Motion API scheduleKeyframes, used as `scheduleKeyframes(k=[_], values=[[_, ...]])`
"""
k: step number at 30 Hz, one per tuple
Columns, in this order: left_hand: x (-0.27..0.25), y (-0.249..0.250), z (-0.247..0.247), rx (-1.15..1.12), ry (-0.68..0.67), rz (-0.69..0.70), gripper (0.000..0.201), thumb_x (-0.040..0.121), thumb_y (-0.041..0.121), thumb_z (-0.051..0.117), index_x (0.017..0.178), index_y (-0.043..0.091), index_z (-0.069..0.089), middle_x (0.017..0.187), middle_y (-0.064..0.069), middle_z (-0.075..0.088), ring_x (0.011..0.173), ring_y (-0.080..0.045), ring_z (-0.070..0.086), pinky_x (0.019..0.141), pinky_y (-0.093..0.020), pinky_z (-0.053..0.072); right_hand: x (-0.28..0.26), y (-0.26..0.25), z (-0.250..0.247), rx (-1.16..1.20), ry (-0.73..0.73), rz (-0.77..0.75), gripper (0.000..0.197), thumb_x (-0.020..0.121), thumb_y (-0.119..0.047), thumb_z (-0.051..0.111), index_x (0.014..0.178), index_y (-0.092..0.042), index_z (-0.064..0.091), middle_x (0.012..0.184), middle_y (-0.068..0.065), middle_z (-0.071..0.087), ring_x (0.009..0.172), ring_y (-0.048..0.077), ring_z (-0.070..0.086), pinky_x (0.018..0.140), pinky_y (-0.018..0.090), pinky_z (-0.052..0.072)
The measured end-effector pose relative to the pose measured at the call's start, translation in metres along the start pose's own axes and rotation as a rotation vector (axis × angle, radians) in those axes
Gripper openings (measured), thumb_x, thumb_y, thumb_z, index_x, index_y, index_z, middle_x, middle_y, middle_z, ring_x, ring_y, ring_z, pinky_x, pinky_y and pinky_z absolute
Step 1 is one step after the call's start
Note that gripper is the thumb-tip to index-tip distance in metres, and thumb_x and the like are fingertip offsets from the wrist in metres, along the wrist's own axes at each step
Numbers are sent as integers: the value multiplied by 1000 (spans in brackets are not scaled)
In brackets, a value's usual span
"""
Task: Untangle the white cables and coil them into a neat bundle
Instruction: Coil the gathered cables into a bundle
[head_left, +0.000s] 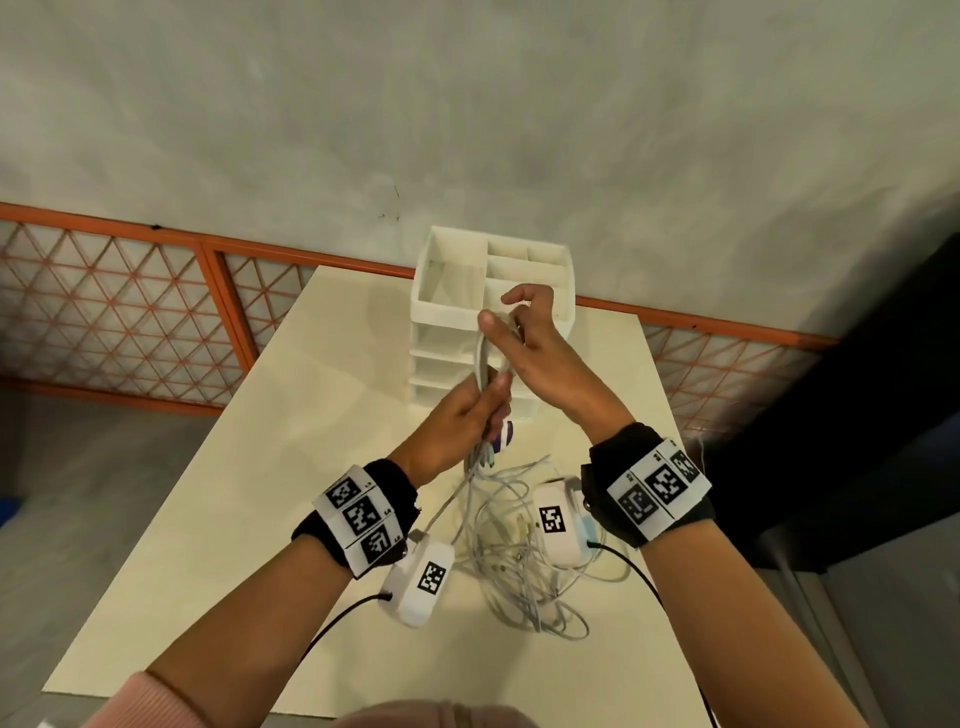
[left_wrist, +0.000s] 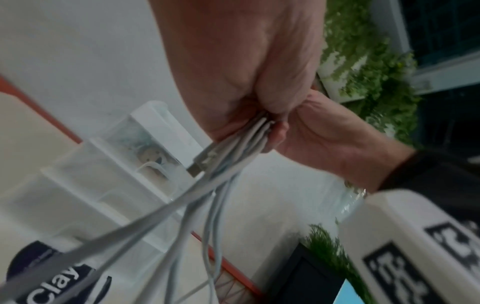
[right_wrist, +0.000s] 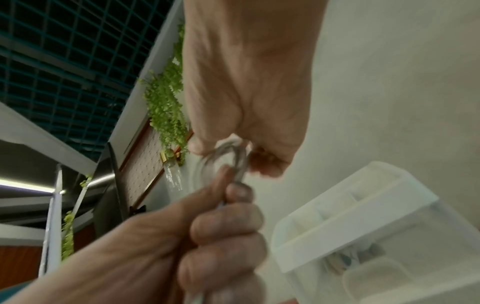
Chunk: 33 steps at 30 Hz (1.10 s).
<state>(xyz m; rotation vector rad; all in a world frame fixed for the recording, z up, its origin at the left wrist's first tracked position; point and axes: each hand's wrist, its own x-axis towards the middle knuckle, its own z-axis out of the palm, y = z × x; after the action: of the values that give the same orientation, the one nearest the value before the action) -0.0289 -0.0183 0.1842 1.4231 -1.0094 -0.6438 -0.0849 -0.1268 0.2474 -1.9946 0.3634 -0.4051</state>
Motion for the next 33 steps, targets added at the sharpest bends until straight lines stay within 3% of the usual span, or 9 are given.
scheduleKeyframes(k=[3, 7, 11, 14, 19, 23, 25, 29, 33], values=[[4, 4, -10, -114, 97, -12, 38, 101, 37, 30, 73, 15, 45, 62, 0, 43, 55, -12, 42, 55, -22, 41, -11, 12, 0, 32, -190, 157, 64, 90, -57, 41, 138, -24, 12, 97, -7, 58, 91, 3, 61, 94, 24, 43], [14, 12, -23, -233, 157, -19, 39, 100, 39, 32, 72, 19, 51, 65, 5, 52, 68, -11, 51, 67, -23, 44, -18, 42, 28, -9, -373, 246, 98, 74, -43, 75, 140, -27, 5, 108, -1, 63, 106, 13, 63, 102, 36, 47], [18, 12, -30, -213, 187, 30, 37, 102, 34, 29, 73, 20, 49, 71, -1, 49, 60, -10, 48, 56, -21, 43, -13, 65, 38, -8, -272, 261, 60, 83, -18, 66, 129, -15, 27, 87, 12, 73, 88, 30, 67, 88, 42, 50], [19, 8, -40, -196, 276, 76, 34, 102, 31, 30, 75, 19, 46, 70, -4, 48, 49, -11, 46, 44, -23, 41, -13, 67, 27, -52, -283, 192, 22, 92, -18, 57, 106, -4, 47, 70, 4, 66, 69, 21, 65, 73, 45, 51], [19, 0, -54, -140, 474, 113, 41, 103, 29, 28, 70, 15, 47, 60, -10, 46, 43, -10, 47, 40, -22, 41, -17, 53, 12, -207, -467, 55, 14, 99, -24, 45, 87, -24, 54, 60, -6, 54, 53, 9, 59, 60, 22, 44], [26, 3, -68, -203, 562, 170, 37, 104, 24, 27, 71, 15, 43, 57, 8, 47, 56, -8, 52, 56, -20, 46, -23, 59, 5, -158, -629, 135, 23, 102, -27, 37, 98, -16, 57, 59, -2, 42, 57, 9, 61, 76, 28, 44], [26, 3, -69, -201, 541, 161, 38, 104, 25, 27, 71, 15, 41, 56, 9, 45, 53, -9, 52, 49, -22, 45, -22, 64, -1, -135, -573, 143, 30, 102, -31, 35, 99, -12, 58, 60, -3, 38, 55, 10, 55, 79, 29, 46], [26, -4, -71, -211, 441, 87, 38, 103, 30, 29, 69, 19, 41, 54, 10, 41, 50, -10, 47, 54, -23, 42, -22, 58, -8, -114, -398, 94, 26, 102, -31, 36, 88, -20, 54, 60, -14, 42, 55, 6, 38, 54, 12, 38], [26, -5, -64, -192, 285, -20, 35, 102, 32, 33, 71, 18, 42, 54, 9, 35, 47, -9, 35, 51, -22, 34, -18, 50, -5, -247, -434, 10, 19, 97, -28, 49, 94, -24, 66, 73, -26, 63, 70, -10, 55, 67, 5, 40]])
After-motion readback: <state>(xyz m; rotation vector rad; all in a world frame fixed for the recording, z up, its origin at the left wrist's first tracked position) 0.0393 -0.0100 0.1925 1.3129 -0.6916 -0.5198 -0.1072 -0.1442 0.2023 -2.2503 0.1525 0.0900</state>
